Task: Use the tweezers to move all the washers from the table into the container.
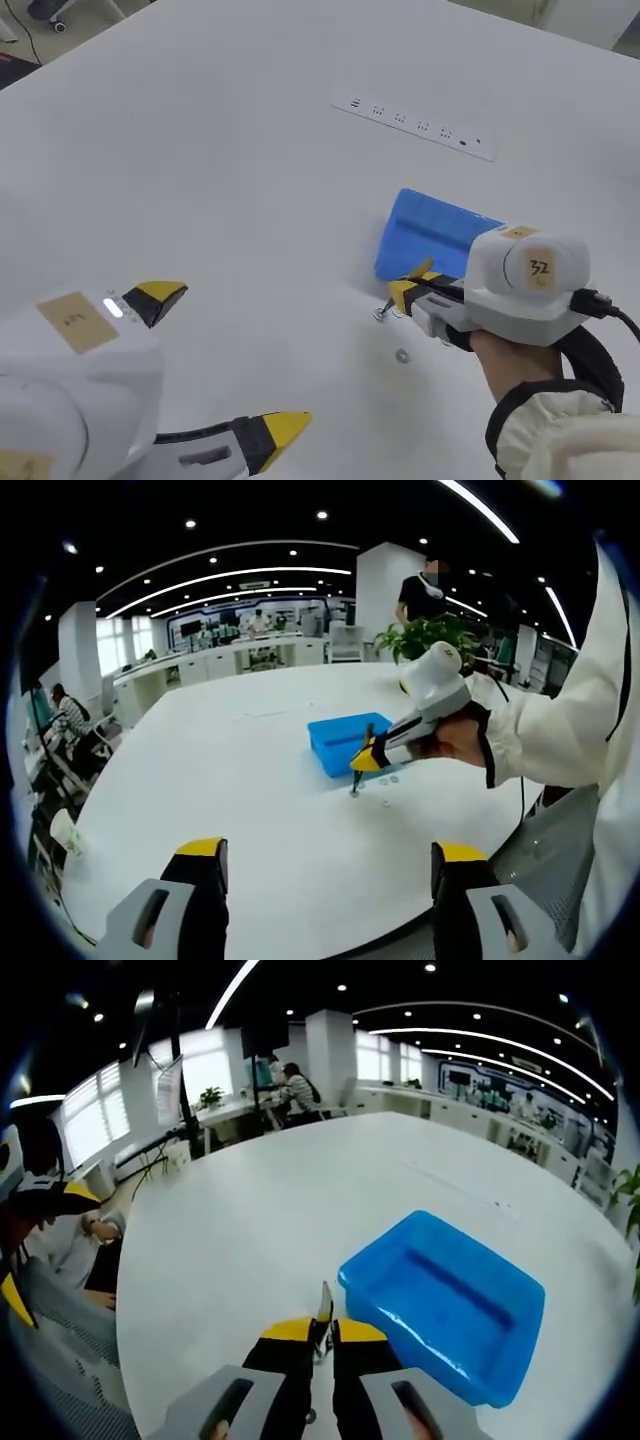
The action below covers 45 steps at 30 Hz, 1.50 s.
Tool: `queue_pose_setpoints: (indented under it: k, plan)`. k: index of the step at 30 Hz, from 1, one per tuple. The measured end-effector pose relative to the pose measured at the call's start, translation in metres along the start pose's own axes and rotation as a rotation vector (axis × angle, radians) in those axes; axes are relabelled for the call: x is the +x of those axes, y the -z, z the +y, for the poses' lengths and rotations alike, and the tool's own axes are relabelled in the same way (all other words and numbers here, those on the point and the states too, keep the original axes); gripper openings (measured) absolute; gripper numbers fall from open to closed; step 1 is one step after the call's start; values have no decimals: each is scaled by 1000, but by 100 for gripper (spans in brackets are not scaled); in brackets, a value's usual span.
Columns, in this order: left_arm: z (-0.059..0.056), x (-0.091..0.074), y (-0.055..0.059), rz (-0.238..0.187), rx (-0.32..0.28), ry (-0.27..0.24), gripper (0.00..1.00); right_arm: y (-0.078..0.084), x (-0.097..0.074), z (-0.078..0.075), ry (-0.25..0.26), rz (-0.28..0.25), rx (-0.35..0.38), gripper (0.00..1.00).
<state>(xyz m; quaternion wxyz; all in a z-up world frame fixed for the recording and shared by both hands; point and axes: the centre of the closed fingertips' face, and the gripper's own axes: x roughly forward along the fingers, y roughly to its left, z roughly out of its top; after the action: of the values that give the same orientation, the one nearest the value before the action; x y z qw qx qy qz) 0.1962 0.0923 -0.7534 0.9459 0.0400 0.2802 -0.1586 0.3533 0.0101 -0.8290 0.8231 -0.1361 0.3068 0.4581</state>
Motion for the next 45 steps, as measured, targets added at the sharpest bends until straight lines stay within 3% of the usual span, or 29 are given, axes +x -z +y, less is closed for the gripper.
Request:
queue_pose_setpoints:
  k: [15, 23, 38, 45]
  plan:
    - [-2, -4, -6, -17, 18, -7, 89, -39, -28, -1, 2, -76, -33, 2]
    - [0, -3, -6, -17, 14, -8, 89, -55, -32, -6, 17, -102, -46, 2]
    - [2, 0, -1, 2, 5, -12, 93, -77, -20, -31, 77, -138, -44, 2]
    - [3, 0, 0, 9, -1, -15, 97, -72, -5, -42, 99, -120, -43, 2]
